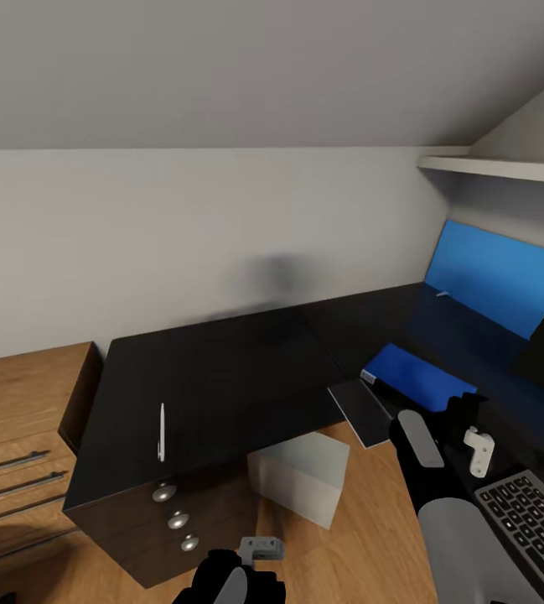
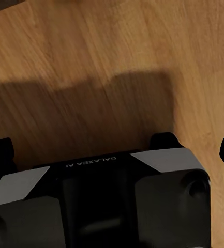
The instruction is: In the bedroom, organize the workspace by keeping the computer under the desk, ensuring the monitor is on the desk, placing the keyboard on the desk next to the monitor, placing the mouse on the desk next to the keyboard, moving the folder from the swivel chair onto the desk next to the mouse, stacking the notebook on top of the folder with the pen on top of the notebook, and positioning the swivel chair next to the desk.
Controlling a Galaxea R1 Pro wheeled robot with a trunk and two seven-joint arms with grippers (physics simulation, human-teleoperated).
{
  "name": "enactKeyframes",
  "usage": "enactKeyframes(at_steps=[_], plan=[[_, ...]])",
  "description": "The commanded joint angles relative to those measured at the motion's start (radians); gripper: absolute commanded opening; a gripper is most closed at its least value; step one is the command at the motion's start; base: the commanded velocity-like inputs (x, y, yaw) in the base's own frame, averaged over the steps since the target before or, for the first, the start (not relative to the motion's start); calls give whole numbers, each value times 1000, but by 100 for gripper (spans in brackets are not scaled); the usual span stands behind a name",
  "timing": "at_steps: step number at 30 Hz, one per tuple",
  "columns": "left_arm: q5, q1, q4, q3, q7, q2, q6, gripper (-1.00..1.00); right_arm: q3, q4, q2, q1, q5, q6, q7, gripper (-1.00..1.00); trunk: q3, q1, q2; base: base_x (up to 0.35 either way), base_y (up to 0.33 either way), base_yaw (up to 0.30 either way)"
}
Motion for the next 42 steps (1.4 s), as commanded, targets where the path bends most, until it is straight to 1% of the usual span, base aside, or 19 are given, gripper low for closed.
enactKeyframes(at_steps=[1,33,42], plan=[[10,-1,-1,-2,10,0,1,100,-2,-1,1,-1,7,1,-9,100,2,-4,7,0,0,0],[11,-1,3,-2,11,0,1,100,-2,-1,1,-1,6,1,-8,100,103,-127,231,0,0,0],[12,-1,5,-2,9,0,2,100,-2,-1,1,-1,6,1,-9,100,103,-127,231,0,0,0]])
